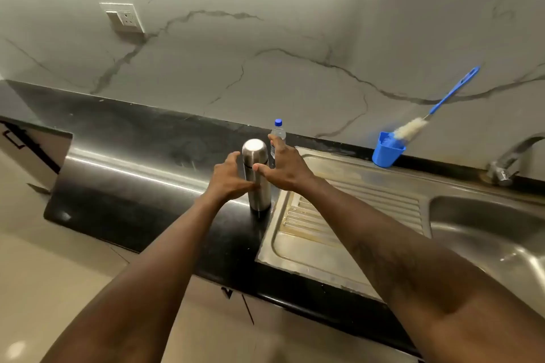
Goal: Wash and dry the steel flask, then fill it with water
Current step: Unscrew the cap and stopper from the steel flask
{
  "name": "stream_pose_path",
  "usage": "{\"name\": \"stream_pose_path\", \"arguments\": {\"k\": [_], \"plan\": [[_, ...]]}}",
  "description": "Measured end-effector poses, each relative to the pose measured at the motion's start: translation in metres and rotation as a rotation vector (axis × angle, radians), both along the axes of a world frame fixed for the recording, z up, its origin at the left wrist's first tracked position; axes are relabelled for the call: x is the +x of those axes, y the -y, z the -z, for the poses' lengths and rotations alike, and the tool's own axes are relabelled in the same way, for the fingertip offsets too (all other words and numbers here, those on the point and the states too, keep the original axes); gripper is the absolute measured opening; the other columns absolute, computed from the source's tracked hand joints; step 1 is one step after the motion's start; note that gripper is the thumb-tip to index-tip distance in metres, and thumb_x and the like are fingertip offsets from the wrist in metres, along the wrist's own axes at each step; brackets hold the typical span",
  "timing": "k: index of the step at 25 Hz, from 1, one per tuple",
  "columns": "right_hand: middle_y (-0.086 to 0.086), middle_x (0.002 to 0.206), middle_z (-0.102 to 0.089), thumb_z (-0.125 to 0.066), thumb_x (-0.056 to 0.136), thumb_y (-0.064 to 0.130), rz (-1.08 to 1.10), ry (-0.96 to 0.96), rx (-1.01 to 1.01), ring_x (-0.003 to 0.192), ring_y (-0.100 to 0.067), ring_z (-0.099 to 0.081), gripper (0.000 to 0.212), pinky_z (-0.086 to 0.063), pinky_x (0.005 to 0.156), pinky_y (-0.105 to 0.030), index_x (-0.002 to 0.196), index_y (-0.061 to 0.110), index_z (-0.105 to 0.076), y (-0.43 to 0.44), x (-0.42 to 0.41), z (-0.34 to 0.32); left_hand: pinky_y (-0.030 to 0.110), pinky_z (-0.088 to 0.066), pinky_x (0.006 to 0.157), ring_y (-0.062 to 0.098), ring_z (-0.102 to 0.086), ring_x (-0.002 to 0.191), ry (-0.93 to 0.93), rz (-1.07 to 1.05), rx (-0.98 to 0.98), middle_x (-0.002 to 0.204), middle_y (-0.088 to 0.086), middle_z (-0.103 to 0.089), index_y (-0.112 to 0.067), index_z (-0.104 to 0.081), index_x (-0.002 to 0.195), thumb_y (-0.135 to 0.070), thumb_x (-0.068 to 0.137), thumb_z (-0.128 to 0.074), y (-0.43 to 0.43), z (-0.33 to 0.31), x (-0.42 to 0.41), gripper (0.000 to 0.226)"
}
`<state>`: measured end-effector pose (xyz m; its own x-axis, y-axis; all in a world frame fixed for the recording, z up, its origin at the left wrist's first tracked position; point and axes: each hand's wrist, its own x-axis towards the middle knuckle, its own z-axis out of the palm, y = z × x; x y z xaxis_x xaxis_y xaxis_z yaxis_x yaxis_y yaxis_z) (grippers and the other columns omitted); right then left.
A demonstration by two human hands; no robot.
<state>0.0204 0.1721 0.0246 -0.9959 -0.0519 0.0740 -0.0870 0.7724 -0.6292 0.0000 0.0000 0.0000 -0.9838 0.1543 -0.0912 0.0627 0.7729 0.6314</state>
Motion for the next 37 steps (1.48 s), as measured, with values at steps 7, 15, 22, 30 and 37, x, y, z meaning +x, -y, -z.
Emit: {"name": "stream_pose_path", "arguments": {"k": [7,15,22,30,37], "plan": [[-0.016,0.153,-0.048,-0.079,0.084,0.047,0.001,0.024,-0.014,0.138,-0.035,-0.050,0.100,-0.045,0.113,-0.051,0.161,0.016,-0.023,0.012,-0.020,0.010,0.032,-0.055,0.087,0.024,-0.067,0.103,-0.047,-0.047,0.232,0.113,0.008,-0.070,-0.009,-0.057,0.131,-0.026,0.077,-0.090,-0.019,0.018,-0.008,0.065],[0.000,0.097,-0.069,-0.082,0.073,0.056,0.162,-0.134,-0.023,0.089,-0.022,-0.067,0.060,-0.048,0.074,-0.028,0.117,0.023,-0.060,0.011,-0.011,0.016,0.029,-0.046,0.066,0.024,-0.065,0.075,-0.217,-0.251,0.221,0.090,0.013,-0.072,-0.006,-0.065,0.109,-0.031,0.081,-0.085,-0.044,0.047,-0.002,0.043],[0.005,0.095,-0.073,-0.080,0.068,0.073,0.294,-0.317,-0.157,0.077,-0.011,-0.068,0.072,-0.060,0.070,-0.029,0.118,0.023,-0.065,-0.054,0.020,-0.008,0.025,-0.045,0.062,0.015,-0.059,0.061,-0.476,-0.079,0.172,0.074,0.000,-0.071,-0.016,-0.070,0.095,-0.046,0.072,-0.091,-0.095,0.004,0.008,0.043],[0.005,0.082,-0.073,-0.086,0.064,0.062,0.255,-0.291,-0.277,0.075,-0.015,-0.070,0.057,-0.062,0.070,-0.039,0.097,0.017,-0.072,-0.178,0.056,-0.032,0.035,-0.063,0.067,0.009,-0.069,0.069,-0.290,0.205,0.206,0.076,-0.011,-0.069,-0.029,-0.068,0.088,-0.059,0.049,-0.087,-0.196,-0.023,0.032,0.053],[-0.006,0.151,-0.048,-0.079,0.086,0.042,-0.029,0.001,-0.227,0.124,-0.020,-0.057,0.092,-0.050,0.099,-0.030,0.159,0.025,-0.027,-0.278,0.088,-0.061,0.035,-0.062,0.068,0.011,-0.069,0.070,-0.273,0.197,0.149,0.077,-0.008,-0.072,-0.022,-0.076,0.092,-0.040,0.051,-0.097,-0.279,-0.033,0.065,0.050]]}}
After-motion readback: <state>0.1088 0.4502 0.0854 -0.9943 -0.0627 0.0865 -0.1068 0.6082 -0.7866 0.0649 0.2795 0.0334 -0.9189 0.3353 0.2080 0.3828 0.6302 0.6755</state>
